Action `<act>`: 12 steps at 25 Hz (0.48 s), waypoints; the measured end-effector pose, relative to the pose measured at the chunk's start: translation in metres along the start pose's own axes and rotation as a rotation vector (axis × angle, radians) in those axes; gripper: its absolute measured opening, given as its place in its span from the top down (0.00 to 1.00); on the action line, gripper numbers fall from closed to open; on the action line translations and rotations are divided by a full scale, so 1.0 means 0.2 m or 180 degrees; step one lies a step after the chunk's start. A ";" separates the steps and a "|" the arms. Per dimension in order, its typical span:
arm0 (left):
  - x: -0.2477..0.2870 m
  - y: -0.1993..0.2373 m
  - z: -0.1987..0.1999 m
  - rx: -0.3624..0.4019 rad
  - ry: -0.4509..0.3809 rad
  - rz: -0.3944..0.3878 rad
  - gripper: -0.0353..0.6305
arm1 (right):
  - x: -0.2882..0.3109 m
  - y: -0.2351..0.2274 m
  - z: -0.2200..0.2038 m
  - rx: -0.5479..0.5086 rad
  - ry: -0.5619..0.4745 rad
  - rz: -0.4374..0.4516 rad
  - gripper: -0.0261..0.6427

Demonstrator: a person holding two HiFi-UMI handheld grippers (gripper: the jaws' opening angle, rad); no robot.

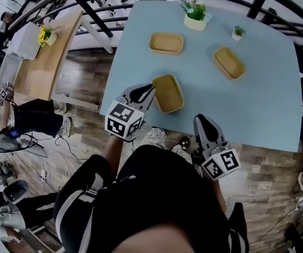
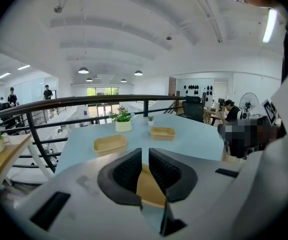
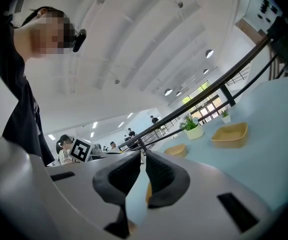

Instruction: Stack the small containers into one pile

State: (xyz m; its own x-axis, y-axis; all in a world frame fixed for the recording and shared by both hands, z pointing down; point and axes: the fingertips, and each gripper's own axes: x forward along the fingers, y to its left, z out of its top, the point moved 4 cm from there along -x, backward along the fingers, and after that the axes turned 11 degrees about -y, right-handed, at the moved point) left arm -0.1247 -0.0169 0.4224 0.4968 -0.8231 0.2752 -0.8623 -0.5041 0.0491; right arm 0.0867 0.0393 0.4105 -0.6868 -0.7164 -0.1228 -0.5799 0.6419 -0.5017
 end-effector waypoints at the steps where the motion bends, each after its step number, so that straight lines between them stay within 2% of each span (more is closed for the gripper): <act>1: 0.00 0.02 0.00 0.0000 0.0004 -0.0012 0.91 | 0.01 0.00 -0.01 0.0022 -0.0008 -0.0026 0.92; 6: 0.04 0.11 0.04 0.0087 0.0005 -0.0104 0.90 | 0.09 0.01 -0.01 0.0003 -0.0097 -0.0127 0.92; 9: 0.06 0.16 0.04 0.0078 0.0057 -0.0186 0.83 | 0.14 0.03 -0.02 -0.0008 -0.0119 -0.0175 0.92; 12: 0.07 0.23 0.03 0.0064 0.0115 -0.0224 0.81 | 0.19 0.03 -0.05 0.0013 -0.0088 -0.0243 0.91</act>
State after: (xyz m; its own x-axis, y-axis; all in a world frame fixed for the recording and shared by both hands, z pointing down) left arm -0.1559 -0.0531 0.4231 0.5518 -0.7757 0.3063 -0.8231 -0.5657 0.0502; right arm 0.0530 0.0196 0.4104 -0.6282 -0.7706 -0.1076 -0.6283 0.5840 -0.5140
